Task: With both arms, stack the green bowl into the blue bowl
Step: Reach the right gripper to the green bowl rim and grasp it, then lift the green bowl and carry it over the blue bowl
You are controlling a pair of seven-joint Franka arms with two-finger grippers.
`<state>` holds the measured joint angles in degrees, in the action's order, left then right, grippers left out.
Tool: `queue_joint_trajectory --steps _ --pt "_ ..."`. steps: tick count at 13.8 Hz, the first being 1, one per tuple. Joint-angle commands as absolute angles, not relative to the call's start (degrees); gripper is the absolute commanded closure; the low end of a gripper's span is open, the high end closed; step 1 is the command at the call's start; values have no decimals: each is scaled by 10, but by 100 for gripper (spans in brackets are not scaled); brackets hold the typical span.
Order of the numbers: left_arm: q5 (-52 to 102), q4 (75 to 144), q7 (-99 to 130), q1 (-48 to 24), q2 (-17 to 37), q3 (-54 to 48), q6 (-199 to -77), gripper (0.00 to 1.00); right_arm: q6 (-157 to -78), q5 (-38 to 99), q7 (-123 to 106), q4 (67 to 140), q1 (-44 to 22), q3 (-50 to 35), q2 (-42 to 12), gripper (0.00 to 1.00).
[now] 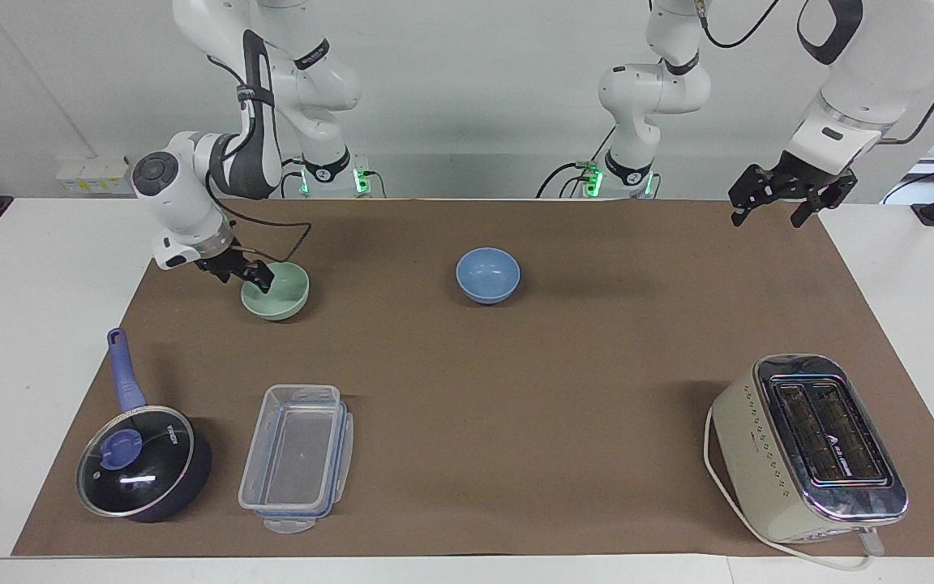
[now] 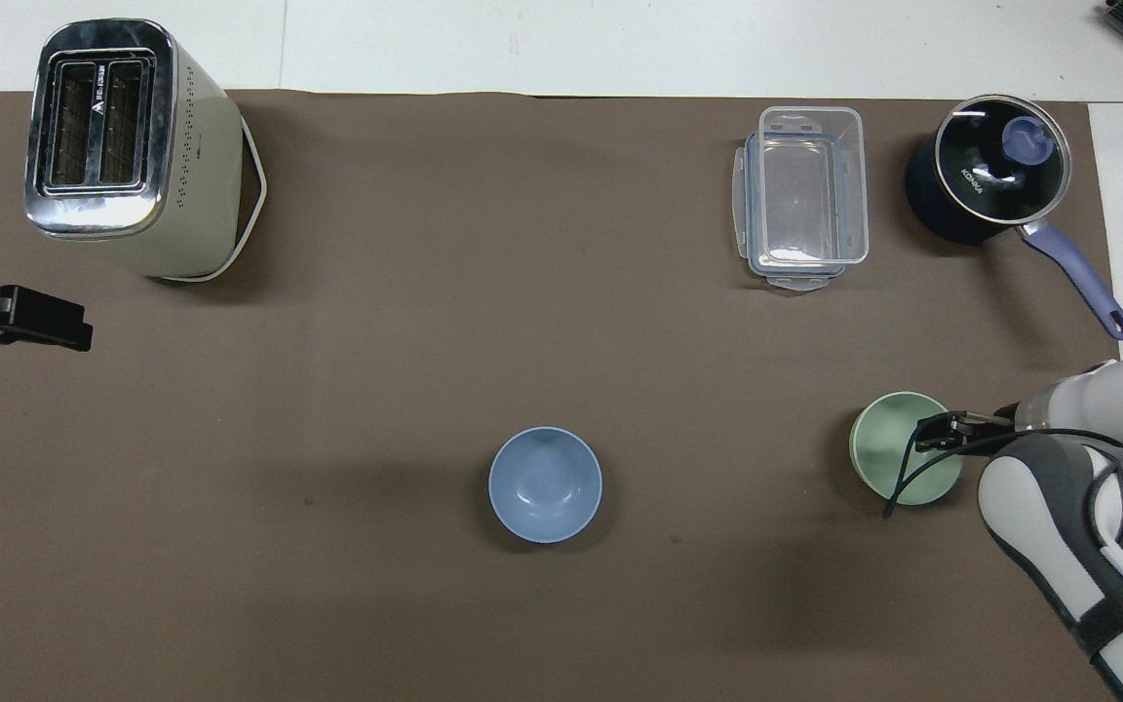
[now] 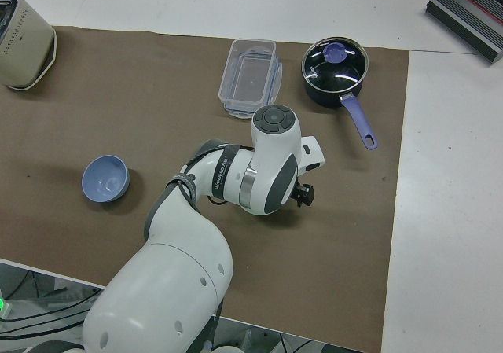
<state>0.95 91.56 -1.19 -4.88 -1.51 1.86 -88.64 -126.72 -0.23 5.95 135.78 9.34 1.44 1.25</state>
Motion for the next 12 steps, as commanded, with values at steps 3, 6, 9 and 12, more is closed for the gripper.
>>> queue_joint_trajectory --steps 3,6,9,12 --pt "2 903 -12 -44 -10 15 -874 0 -1265 12 29 1360 98 13 8 100" --pt "2 903 -12 -43 -10 15 -874 0 -1261 13 31 1356 99 13 8 100" --pt "2 903 -12 -44 -10 15 -874 0 -1248 13 31 1346 99 12 8 100" --pt "2 903 -12 -44 -10 15 -874 0 -1220 13 31 1333 95 11 21 100"
